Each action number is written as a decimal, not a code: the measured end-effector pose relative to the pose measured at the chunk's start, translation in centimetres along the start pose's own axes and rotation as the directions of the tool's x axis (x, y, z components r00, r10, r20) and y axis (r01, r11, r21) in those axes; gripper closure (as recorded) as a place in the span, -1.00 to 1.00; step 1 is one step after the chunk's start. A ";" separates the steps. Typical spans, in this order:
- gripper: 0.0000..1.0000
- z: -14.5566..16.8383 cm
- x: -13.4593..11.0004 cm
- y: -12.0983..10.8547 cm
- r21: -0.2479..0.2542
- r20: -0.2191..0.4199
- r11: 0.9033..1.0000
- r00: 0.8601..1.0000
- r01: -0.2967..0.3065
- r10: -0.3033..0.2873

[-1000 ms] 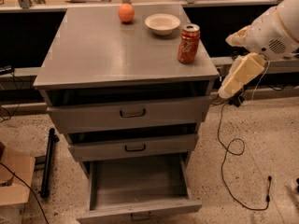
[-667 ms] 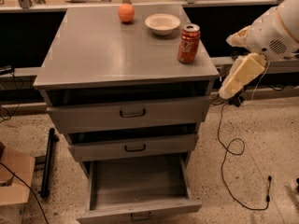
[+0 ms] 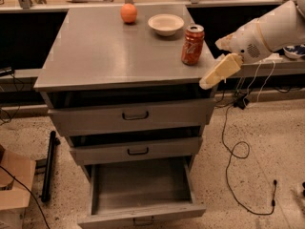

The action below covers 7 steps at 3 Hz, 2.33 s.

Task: Place coke can into bottom drawer

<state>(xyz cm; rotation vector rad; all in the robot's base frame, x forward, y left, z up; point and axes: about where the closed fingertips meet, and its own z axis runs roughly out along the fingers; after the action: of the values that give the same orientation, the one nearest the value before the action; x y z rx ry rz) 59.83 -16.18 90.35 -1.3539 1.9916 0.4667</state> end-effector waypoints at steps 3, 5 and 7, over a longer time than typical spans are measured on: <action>-1.00 3.7 -2.2 -8.7 0.012 0.164 0.999 0.986 -0.042 0.039; -0.95 7.4 -4.2 -12.5 -0.008 0.192 1.000 0.981 -0.008 0.009; 0.13 9.6 -6.0 -11.8 -0.047 0.178 0.998 0.983 0.042 -0.033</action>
Offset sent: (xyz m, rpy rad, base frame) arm 0.0999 -0.0057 0.0051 0.1906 -0.0704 -0.0569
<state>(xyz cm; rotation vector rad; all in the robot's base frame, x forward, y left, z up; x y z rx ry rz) 75.24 -10.79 88.70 -1.3293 1.8177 0.6022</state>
